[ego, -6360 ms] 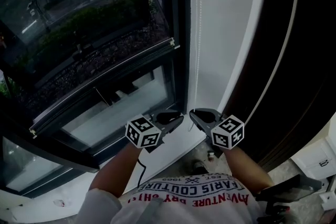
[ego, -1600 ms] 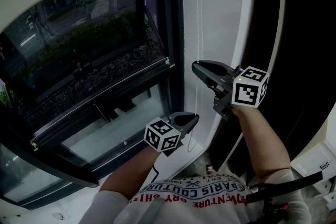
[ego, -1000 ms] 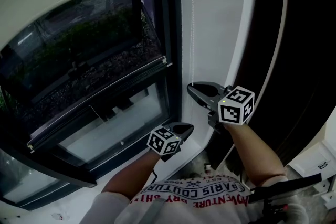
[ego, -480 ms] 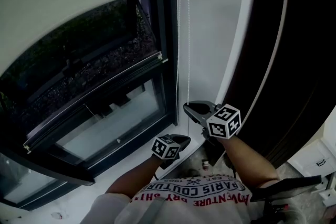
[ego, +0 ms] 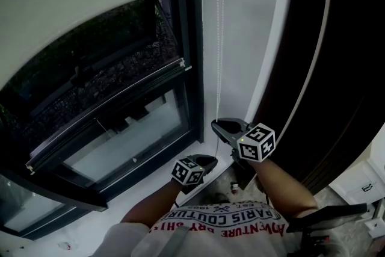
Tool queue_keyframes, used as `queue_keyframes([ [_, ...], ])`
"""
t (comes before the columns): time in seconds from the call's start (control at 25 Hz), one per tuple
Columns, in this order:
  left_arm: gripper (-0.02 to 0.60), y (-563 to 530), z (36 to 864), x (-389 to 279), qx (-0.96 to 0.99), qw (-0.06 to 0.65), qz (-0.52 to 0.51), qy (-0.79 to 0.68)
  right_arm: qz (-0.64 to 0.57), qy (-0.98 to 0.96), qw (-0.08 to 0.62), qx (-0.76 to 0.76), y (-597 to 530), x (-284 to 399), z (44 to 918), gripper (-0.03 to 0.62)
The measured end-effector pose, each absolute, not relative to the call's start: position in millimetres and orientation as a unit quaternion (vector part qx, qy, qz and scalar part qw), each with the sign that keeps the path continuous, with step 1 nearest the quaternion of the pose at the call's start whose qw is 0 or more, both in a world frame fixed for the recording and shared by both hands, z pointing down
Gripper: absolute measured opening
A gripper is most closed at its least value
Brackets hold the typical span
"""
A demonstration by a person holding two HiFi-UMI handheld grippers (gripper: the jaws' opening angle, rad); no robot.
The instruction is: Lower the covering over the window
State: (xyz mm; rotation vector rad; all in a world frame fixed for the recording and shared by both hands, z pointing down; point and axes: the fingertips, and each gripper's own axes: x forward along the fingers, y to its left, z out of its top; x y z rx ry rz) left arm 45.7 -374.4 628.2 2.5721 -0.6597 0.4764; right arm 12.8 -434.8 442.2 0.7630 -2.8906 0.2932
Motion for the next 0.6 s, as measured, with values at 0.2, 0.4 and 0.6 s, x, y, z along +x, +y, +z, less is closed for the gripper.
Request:
queue_keyframes([
  [0.2, 0.086, -382, 592, 32, 0.937, 0.205, 0.126, -0.253, 0.100, -0.960, 0.064, 0.254, -436, 13, 443, 0.018],
  [0.4, 0.091, -391, 527, 15, 0.949, 0.161, 0.073, -0.263, 0.101, -0.960, 0.062, 0.254, -437, 13, 443, 0.018],
  [0.6, 0.091, -394, 443, 2, 0.957, 0.104, 0.024, -0.268, 0.101, -0.961, 0.063, 0.250, -434, 11, 444, 0.018],
])
